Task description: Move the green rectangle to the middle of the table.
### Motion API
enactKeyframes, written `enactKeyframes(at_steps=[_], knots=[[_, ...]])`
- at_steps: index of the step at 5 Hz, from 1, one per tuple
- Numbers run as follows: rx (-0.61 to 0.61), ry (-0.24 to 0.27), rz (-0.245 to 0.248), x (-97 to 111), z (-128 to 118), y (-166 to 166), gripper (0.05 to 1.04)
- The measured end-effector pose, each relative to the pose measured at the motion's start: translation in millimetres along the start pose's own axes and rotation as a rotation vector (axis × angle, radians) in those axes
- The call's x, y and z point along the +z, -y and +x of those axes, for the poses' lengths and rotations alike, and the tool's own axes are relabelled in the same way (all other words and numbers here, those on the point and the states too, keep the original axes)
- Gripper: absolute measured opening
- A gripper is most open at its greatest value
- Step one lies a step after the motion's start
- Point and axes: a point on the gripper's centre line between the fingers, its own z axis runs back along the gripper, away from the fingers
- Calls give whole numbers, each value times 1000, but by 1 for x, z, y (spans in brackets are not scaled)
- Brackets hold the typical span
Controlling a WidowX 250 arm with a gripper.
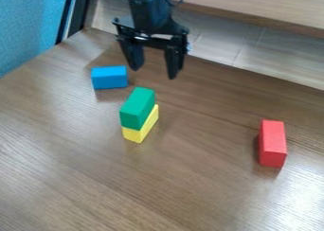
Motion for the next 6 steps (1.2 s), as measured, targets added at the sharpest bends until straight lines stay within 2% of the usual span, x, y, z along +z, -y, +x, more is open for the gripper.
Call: enactKeyframes(at_steps=[1, 2, 5, 6], knots=[[42, 12, 32, 11, -6, -13, 1000], [92, -18, 39, 4, -17, -27, 1000], [181, -16, -10, -20, -30, -28, 1000], [195, -32, 1, -30, -31, -31, 1000]])
